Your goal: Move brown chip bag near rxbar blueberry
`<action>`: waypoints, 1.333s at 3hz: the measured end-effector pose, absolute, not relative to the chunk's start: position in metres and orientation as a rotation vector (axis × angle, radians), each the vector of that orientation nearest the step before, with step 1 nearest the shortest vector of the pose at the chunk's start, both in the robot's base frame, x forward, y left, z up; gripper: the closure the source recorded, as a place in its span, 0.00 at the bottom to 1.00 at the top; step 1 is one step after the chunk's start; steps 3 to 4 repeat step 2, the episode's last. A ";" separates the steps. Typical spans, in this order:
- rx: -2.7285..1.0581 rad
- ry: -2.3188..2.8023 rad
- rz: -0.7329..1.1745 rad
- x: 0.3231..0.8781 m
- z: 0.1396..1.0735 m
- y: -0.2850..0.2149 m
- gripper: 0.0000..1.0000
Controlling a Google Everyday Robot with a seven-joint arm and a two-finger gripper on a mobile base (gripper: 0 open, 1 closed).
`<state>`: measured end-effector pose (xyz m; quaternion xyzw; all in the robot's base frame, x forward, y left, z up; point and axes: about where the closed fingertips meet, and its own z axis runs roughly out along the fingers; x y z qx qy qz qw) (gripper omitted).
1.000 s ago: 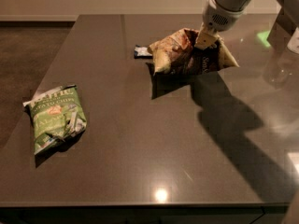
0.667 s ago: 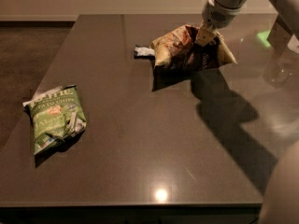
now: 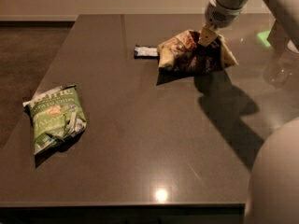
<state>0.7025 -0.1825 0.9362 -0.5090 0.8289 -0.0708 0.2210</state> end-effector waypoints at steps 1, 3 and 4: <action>-1.410 2.293 -0.194 0.703 0.934 -0.182 0.07; -1.411 2.293 -0.193 0.704 0.932 -0.181 0.00; -1.411 2.293 -0.193 0.704 0.932 -0.181 0.00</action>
Offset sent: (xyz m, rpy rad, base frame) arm 0.0009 0.0009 -0.0023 -0.0002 0.0025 0.0012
